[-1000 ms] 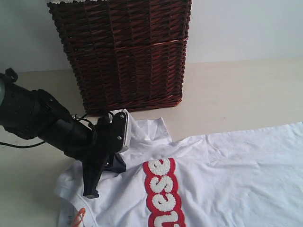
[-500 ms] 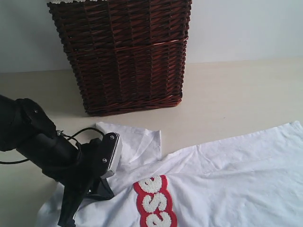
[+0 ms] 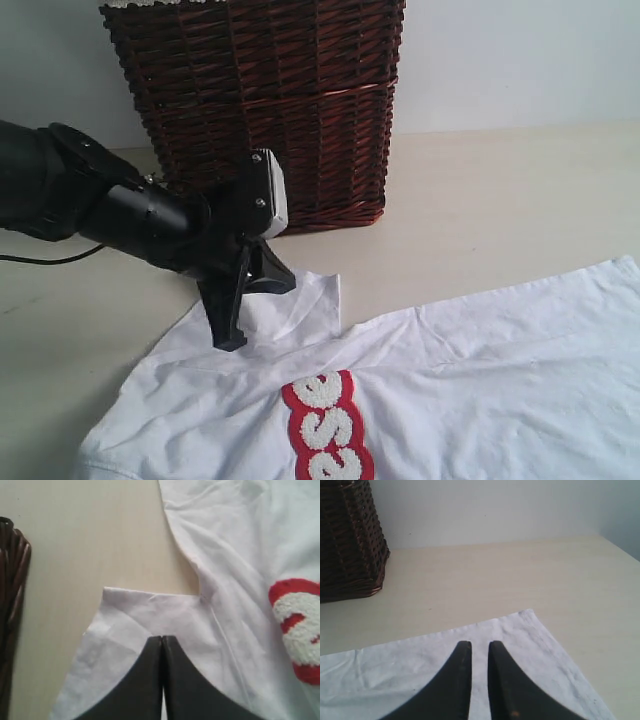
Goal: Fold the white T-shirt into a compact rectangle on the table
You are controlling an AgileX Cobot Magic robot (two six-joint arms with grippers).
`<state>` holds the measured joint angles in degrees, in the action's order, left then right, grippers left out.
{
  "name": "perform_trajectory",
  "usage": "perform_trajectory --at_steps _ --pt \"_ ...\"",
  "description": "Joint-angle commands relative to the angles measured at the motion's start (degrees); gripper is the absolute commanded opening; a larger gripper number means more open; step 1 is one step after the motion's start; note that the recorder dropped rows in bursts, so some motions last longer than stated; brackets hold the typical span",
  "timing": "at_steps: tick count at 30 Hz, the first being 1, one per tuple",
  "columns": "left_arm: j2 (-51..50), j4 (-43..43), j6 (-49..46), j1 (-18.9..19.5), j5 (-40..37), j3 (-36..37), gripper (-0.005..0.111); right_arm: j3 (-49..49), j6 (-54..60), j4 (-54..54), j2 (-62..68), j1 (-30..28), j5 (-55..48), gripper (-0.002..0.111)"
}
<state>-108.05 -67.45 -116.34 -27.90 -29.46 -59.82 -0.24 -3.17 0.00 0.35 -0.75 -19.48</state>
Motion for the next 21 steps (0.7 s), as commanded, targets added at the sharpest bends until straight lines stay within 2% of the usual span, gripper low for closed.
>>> perform_trajectory --at_steps 1,9,16,21 --pt "-5.47 -1.37 -3.91 -0.12 -0.02 -2.27 0.0 0.24 0.02 -0.35 -0.35 0.1 0.44 0.013" --pt "-14.18 3.48 -3.91 -0.12 2.63 -6.65 0.0 0.24 0.02 -0.35 -0.35 0.1 0.44 0.013" --pt "-19.57 3.5 -3.91 -0.12 12.44 -12.75 0.0 0.24 0.02 -0.35 -0.35 0.1 0.44 0.013" --pt "-21.23 2.19 -3.82 -0.12 15.96 -15.38 0.0 0.24 0.02 -0.35 -0.35 0.1 0.44 0.013"
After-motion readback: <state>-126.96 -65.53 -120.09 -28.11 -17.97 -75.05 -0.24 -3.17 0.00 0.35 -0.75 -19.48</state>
